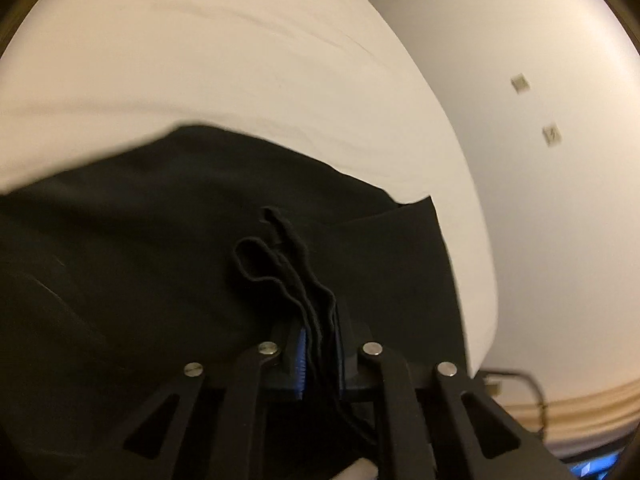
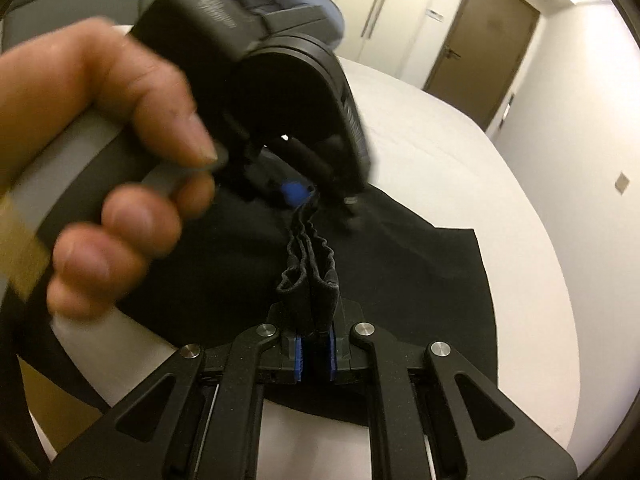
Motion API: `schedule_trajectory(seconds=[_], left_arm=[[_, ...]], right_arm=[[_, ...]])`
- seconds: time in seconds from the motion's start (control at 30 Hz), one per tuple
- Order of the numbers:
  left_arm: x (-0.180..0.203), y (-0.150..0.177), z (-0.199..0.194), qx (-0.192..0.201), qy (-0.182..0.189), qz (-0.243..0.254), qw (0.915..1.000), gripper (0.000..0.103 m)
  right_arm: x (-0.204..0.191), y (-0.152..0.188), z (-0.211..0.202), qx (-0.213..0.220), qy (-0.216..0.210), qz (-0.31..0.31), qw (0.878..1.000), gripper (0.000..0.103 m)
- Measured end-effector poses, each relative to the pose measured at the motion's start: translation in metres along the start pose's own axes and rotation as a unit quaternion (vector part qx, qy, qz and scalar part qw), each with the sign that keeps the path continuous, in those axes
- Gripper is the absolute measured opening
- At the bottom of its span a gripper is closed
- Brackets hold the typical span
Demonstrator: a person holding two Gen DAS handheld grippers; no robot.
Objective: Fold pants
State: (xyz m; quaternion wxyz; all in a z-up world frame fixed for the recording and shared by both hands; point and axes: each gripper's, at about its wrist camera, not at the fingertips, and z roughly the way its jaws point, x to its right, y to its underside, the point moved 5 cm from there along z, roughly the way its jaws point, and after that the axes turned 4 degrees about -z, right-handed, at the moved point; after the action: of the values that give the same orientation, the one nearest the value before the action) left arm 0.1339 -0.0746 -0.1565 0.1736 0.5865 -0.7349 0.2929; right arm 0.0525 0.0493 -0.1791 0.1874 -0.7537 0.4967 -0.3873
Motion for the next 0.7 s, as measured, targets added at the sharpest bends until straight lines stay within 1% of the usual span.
schedule_trajectory(seconds=[0.13, 0.27, 0.3, 0.4, 0.57, 0.6, 0.63, 0.67, 0.7], left_arm=[[-0.007, -0.003, -0.016, -0.01, -0.044, 0.056, 0.9974, 0.011], [-0.012, -0.007, -0.018, -0.013, -0.068, 0.082, 0.9943, 0.011], [-0.014, -0.008, -0.015, -0.013, -0.076, 0.086, 0.9933, 0.011], [-0.022, -0.012, -0.014, -0.013, -0.085, 0.085, 0.9926, 0.011], [-0.047, -0.007, -0.013, -0.014, -0.089, 0.064, 0.9939, 0.012], [-0.05, -0.016, 0.0, -0.014, -0.093, 0.059, 0.9938, 0.017], [-0.057, -0.013, -0.002, -0.013, -0.098, 0.055, 0.9936, 0.021], [-0.063, -0.012, -0.002, -0.009, -0.099, 0.049, 0.9938, 0.021], [-0.067, -0.011, -0.003, -0.004, -0.092, 0.041, 0.9949, 0.024]], right_arm=[[-0.016, 0.004, -0.012, -0.003, -0.014, -0.011, 1.0, 0.008], [-0.035, 0.001, -0.015, -0.004, -0.022, -0.032, 0.999, 0.008], [-0.033, 0.002, -0.015, -0.006, -0.023, -0.034, 0.999, 0.008], [-0.04, 0.007, -0.011, -0.019, -0.036, -0.036, 0.999, 0.008], [-0.053, 0.017, -0.008, -0.04, -0.051, -0.048, 0.997, 0.008], [-0.055, 0.02, -0.007, -0.046, -0.057, -0.045, 0.996, 0.009], [-0.058, 0.022, -0.005, -0.047, -0.064, -0.041, 0.996, 0.01], [-0.06, 0.027, -0.003, -0.05, -0.065, -0.039, 0.996, 0.011], [-0.055, 0.026, 0.0, -0.055, -0.067, -0.037, 0.996, 0.012]])
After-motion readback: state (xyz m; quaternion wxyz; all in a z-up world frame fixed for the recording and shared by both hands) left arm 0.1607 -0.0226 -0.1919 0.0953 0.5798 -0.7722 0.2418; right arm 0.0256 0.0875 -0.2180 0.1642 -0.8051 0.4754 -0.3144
